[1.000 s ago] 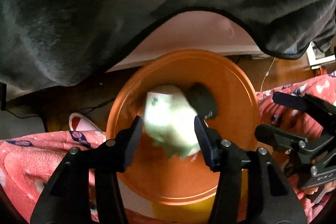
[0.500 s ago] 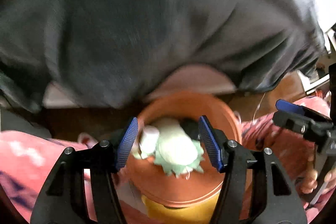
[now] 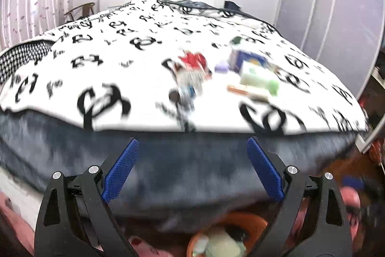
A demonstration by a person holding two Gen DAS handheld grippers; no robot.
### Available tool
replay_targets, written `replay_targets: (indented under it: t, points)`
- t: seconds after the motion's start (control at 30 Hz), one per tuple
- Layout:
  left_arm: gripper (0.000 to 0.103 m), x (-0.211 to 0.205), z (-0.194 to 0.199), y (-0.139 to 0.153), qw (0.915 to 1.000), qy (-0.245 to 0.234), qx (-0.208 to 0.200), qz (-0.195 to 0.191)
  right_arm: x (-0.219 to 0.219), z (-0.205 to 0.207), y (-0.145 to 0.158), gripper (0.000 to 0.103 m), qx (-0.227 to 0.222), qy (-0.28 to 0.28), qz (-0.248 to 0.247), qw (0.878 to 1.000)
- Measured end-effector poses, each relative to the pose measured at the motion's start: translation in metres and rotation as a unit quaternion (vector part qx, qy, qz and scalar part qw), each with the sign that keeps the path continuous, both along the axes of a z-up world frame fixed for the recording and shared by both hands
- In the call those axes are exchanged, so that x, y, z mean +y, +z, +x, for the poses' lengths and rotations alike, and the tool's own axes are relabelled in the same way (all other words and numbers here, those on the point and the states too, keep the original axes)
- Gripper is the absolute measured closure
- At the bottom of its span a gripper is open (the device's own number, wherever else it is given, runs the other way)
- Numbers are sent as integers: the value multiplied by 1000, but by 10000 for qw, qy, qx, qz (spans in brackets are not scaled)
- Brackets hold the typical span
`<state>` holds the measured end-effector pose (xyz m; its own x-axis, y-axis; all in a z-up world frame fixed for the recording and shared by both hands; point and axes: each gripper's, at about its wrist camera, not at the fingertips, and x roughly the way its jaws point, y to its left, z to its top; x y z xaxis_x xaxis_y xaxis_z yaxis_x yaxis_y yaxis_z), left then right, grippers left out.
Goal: Collect trash
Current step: 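Grasp the white charger with the left gripper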
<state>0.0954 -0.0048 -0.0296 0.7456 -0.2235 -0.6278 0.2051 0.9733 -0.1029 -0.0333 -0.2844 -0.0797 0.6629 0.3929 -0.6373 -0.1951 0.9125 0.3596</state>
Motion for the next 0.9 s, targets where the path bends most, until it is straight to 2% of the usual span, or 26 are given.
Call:
replay_targets:
  t: [0.07, 0.2, 0.47, 0.5, 0.53, 0.57, 0.67, 0.8, 0.9]
  points:
    - [14, -2, 23, 5, 9999, 71, -24, 123, 2, 1, 1, 10, 17, -14, -20, 10000]
    - [14, -6, 73, 1, 9994, 155, 302, -4, 1, 1, 0, 10, 40, -44, -89, 9999]
    - [15, -20, 125, -15, 9968, 415, 662, 188, -1, 3, -6, 10, 78, -107, -139, 9998]
    - [18, -20, 128, -17, 9963, 448, 711, 185, -1, 3, -6, 10, 83, -108, -142, 9998]
    - [26, -20, 132, -19, 9958, 447, 782, 149, 0, 3, -6, 10, 87, -103, -142, 9998]
    - [38, -20, 136, -22, 9950, 428, 891, 109, 0, 3, -7, 10, 95, -95, -146, 9998]
    - [63, -20, 145, -32, 9926, 393, 1147, 12, 2, 3, -8, 10, 109, -96, -149, 9998]
    - [64, -14, 139, -26, 9925, 450, 1110, -256, 1, 1, -6, 10, 65, -104, -162, 9998]
    - [64, -15, 126, -14, 9951, 416, 897, -93, 1, 0, -4, 10, 32, -128, -171, 9998]
